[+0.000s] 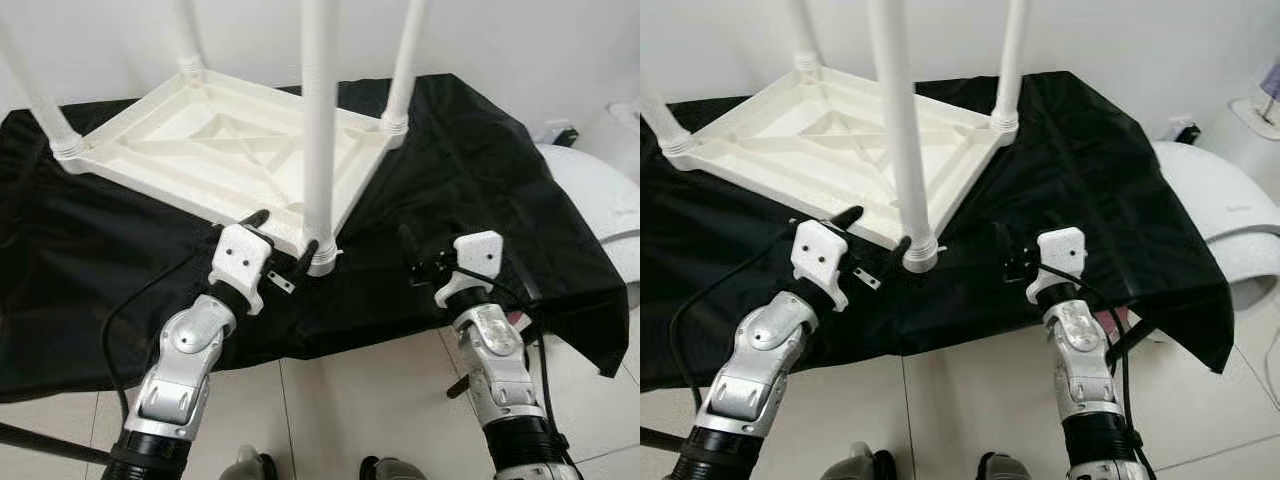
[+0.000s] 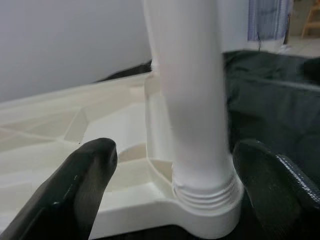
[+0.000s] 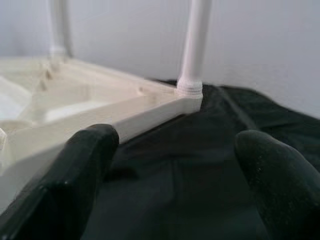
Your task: Building children table
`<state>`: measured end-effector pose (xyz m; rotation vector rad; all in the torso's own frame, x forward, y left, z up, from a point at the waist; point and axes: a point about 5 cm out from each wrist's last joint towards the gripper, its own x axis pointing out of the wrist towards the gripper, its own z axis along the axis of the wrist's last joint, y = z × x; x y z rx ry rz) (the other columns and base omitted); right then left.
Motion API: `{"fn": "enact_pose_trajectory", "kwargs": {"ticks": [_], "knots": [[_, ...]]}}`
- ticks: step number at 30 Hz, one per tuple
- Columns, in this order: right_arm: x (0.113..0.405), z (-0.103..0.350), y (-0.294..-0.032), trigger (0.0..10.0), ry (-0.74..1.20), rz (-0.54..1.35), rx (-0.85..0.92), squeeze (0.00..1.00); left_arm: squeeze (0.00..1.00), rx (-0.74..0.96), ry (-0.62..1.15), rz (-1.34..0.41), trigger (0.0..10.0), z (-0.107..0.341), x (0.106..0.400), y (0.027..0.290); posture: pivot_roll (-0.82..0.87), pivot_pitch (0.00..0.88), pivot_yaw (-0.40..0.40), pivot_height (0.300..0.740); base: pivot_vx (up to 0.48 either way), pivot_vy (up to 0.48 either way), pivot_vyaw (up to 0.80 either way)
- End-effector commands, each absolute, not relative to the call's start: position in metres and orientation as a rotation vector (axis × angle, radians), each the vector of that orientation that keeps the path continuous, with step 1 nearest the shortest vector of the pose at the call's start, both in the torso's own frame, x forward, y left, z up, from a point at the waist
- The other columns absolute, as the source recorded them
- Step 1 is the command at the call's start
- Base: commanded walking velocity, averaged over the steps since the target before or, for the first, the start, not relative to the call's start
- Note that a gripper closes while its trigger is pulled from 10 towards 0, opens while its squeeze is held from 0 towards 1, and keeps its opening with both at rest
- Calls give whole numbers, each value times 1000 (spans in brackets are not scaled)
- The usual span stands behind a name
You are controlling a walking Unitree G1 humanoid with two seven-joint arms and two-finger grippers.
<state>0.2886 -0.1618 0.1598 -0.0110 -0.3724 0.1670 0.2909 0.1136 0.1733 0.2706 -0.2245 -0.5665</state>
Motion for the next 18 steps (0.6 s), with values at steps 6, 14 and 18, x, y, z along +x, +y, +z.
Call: {"fn": "enact_pose_trajectory", "kwargs": {"ticks": [6,14,18], "knots": [[279,152,-158,10000,-334,152,9,0,0,243,-207,-575,10000,177,306,112,-141,166,80,740,0,0,0],[275,153,-160,10000,-316,141,3,0,0,220,-214,-620,10000,182,315,106,-145,163,82,740,0,0,0],[275,154,-160,10000,-311,138,-1,0,0,248,-189,-710,10000,176,309,109,-149,152,81,740,0,0,0]]}}
